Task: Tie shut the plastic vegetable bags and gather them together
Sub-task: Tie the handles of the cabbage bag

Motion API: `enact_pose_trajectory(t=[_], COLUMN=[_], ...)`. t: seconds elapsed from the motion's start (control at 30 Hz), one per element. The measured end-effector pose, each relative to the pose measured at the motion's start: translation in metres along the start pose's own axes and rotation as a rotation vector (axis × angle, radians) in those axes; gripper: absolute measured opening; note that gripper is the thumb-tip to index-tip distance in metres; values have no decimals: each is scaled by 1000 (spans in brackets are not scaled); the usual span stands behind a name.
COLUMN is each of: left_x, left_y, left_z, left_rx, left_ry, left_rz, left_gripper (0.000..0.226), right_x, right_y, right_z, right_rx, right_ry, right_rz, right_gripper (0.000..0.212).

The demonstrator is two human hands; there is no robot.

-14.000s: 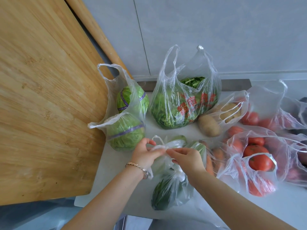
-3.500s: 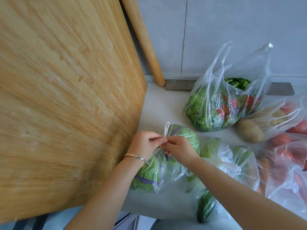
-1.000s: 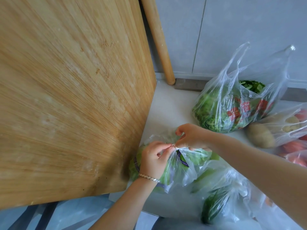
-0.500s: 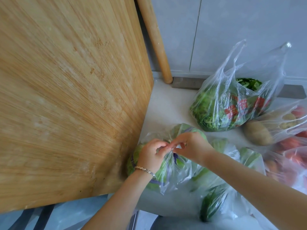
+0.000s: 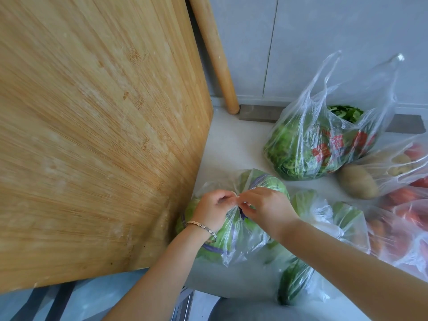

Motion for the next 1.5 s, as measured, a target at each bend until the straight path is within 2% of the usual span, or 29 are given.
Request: enact_pose_trajectory(t=[0.07,0.17,0.27,0.33,0.53,0.77,0.87,0.97,1.03,1.1,1.27,1.4,1.43,1.5], left_x=[0,-7,-14,-15,-17,-21,-18,-17,-20,-26,-30,-34,-35,-31], left_y=[-2,-3,-2,-2,0,3,2,2,4,8,14,19,21,27], left_z=[0,3,4,4,2,2,1,-1,-2,0,9,7,5,5], left_rx=[-17,-5,24,26,-42,-90,-87,-87,-90,-74,115,83,60,44], left_ry=[-26,-21,52,76,117,94,119,128,126,145,365,358,363,463], left_rz=[15,106,203,227,234,167,153,151,178,224,292,358,352,262], left_gripper=[21,4,10,9,13,10,11,12,12,12,17,17,17,18], right_x=[2,7,1,-4,-10,7,18,30,32,34,37,35,37,46], right_y=[0,1,0,-4,-6,5,7,4,5,4,-12,-4,-3,-5], right_z=[-1,-2,-8,-11,-15,1,1,6,4,1,2,-1,-2,9], right_rx=[-21,-20,-85,-137,-231,-24,11,81,88,106,117,78,83,199], right_ry=[-58,-110,-79,-53,-6,-75,-203,-320,-342,-307,-138,-89,-87,-70], right_rz=[1,-14,31,54,130,92,-11,-141,-153,-154,-147,-173,-199,-394], right_gripper=[8,21,9,20,20,26,15,41,44,42,36,29,23,3])
Point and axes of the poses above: each hand's wrist, its own y-axis towards the middle knuckle, its own x-axis out of the palm, z = x × y, the point moved 10 cm from there along y, towards the middle knuckle, and after that the axes turned 14 degrees about z, right-handed, at the moved point
